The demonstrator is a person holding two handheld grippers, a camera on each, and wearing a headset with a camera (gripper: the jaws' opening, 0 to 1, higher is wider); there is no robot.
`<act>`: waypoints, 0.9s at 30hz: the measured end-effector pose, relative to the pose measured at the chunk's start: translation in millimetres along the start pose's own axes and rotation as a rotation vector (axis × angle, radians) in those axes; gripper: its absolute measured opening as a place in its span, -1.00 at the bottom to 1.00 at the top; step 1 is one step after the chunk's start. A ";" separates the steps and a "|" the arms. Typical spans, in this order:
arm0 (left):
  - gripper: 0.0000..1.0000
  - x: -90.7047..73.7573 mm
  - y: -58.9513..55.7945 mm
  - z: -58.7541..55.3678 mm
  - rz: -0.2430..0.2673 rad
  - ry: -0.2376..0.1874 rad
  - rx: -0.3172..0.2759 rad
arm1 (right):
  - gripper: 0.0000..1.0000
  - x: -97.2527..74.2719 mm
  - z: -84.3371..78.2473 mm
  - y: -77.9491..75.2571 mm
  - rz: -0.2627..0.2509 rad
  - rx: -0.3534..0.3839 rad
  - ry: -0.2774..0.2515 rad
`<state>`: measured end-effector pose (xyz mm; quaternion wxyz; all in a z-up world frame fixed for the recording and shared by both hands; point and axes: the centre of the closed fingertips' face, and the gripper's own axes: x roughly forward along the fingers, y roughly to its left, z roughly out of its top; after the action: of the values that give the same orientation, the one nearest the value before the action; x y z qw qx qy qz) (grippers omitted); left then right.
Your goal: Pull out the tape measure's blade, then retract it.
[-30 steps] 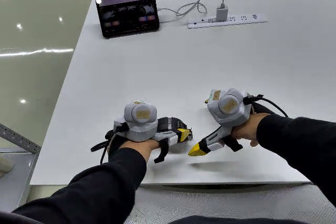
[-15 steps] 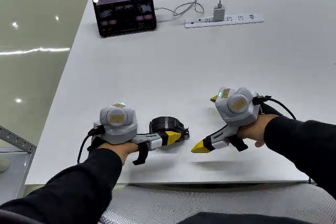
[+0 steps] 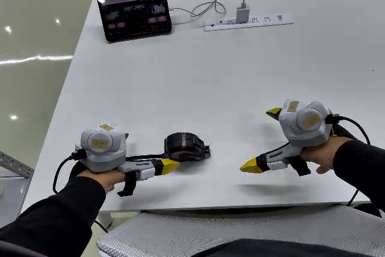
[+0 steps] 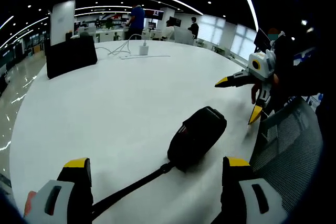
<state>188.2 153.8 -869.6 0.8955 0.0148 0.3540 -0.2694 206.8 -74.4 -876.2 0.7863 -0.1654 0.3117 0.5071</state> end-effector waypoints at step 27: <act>1.00 -30.3 0.1 1.6 -0.006 -0.001 0.050 | 0.97 -111.8 -59.4 -27.8 -0.148 0.073 -0.022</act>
<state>171.0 167.8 -849.0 0.8942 0.0363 0.3469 -0.2807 180.2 -198.3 -848.8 0.8305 -0.1536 0.3080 0.4379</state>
